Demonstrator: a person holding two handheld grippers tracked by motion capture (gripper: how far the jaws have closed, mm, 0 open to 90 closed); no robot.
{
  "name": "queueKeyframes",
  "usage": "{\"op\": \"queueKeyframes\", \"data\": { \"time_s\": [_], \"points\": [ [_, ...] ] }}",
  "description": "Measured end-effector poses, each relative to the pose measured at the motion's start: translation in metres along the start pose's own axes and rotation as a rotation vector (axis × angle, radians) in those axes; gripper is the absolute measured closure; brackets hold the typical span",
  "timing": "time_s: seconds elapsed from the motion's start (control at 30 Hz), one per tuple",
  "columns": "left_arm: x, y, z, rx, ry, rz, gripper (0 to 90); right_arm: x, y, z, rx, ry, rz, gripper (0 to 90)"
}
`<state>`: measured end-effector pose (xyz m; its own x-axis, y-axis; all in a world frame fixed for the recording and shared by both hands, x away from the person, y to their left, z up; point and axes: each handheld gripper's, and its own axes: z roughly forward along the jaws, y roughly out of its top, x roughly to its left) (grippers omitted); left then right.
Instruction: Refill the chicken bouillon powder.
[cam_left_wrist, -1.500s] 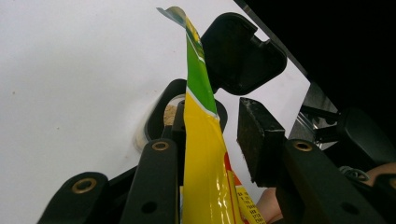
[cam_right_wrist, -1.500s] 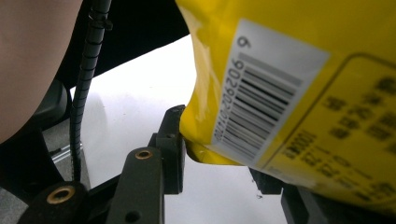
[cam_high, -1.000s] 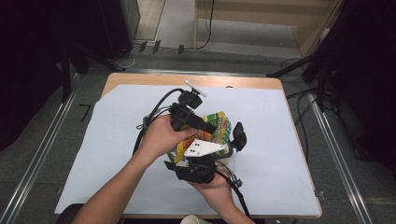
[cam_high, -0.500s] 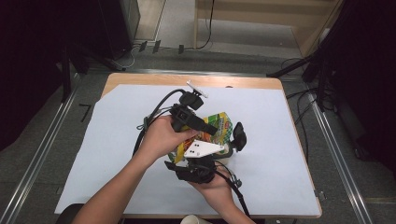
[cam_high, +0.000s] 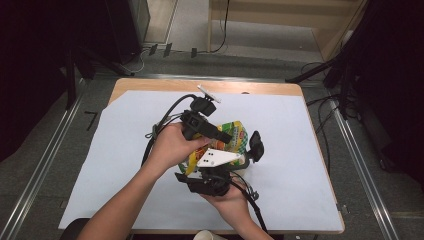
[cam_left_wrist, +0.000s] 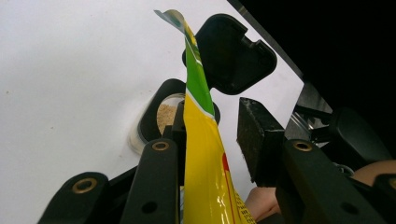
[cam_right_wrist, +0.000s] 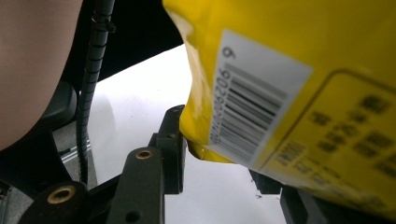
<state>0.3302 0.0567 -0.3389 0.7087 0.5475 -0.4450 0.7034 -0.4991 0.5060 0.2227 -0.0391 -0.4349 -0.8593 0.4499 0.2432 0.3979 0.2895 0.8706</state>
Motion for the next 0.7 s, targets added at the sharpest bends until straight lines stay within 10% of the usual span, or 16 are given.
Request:
{"op": "queueKeyframes", "data": {
  "time_s": [0.7],
  "points": [
    [-0.0006, 0.0012, -0.0001, -0.012, 0.009, 0.014, 68.8, -0.0004, 0.0021, 0.0008, 0.007, -0.001, 0.011, 62.7]
  ]
}}
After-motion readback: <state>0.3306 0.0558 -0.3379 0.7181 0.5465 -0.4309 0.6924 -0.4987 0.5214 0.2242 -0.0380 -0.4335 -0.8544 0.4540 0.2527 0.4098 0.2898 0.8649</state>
